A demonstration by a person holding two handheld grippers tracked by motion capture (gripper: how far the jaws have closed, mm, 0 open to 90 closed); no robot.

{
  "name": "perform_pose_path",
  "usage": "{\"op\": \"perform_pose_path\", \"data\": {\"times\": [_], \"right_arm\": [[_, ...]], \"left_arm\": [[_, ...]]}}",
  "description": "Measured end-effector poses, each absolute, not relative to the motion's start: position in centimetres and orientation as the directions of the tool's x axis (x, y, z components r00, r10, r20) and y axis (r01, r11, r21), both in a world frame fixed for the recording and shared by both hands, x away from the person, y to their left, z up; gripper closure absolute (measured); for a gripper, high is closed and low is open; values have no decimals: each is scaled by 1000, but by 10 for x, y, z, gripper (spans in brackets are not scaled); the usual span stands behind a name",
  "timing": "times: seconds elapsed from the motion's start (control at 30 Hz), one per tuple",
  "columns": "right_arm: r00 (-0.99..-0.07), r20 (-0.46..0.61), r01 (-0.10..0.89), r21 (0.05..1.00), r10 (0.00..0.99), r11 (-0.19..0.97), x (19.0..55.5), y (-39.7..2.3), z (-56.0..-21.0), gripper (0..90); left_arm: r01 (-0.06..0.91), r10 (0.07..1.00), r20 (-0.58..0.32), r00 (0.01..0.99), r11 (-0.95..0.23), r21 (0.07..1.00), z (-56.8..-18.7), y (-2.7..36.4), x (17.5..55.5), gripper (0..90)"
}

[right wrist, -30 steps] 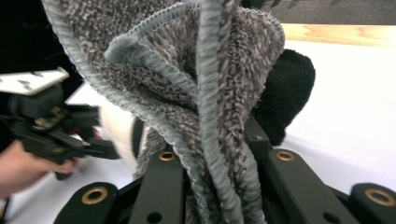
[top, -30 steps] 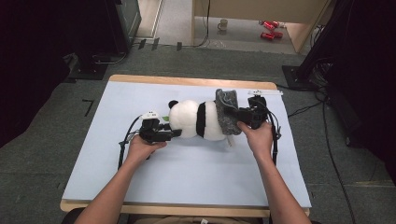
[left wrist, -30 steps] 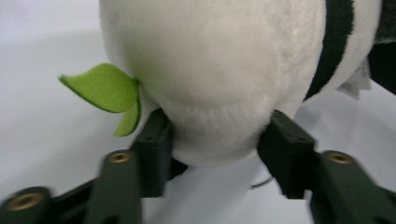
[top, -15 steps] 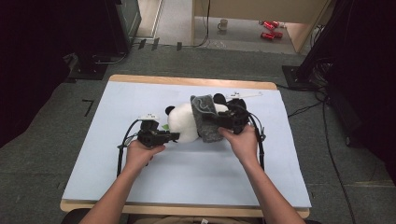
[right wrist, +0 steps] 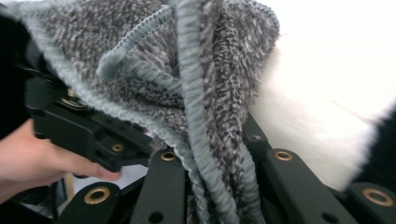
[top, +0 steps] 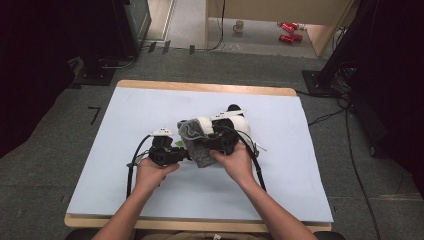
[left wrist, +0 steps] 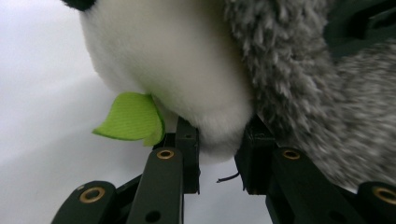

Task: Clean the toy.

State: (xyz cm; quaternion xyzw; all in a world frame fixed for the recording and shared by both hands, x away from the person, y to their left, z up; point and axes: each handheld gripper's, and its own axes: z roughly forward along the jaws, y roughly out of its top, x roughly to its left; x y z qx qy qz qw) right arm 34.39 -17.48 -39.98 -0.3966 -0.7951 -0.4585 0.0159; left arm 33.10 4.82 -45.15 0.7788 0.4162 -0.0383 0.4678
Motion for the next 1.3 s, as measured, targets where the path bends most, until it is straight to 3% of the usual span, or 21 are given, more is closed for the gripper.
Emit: {"op": "perform_pose_path", "data": {"times": [0.3, 0.6, 1.3], "right_arm": [[-669, 333, 639, 714, 665, 285, 352, -188, -403, 770], [-603, 375, 683, 699, 704, 214, 363, -218, -402, 777], [-473, 405, 696, 716, 782, 50, 364, -291, -395, 775]], "left_arm": [[704, 634, -461, 621, -192, 684, -461, 59, 341, 738], [715, 619, -490, 614, -173, 677, -465, 67, 352, 741], [692, 637, -434, 637, -224, 687, -459, 65, 364, 746]]}}
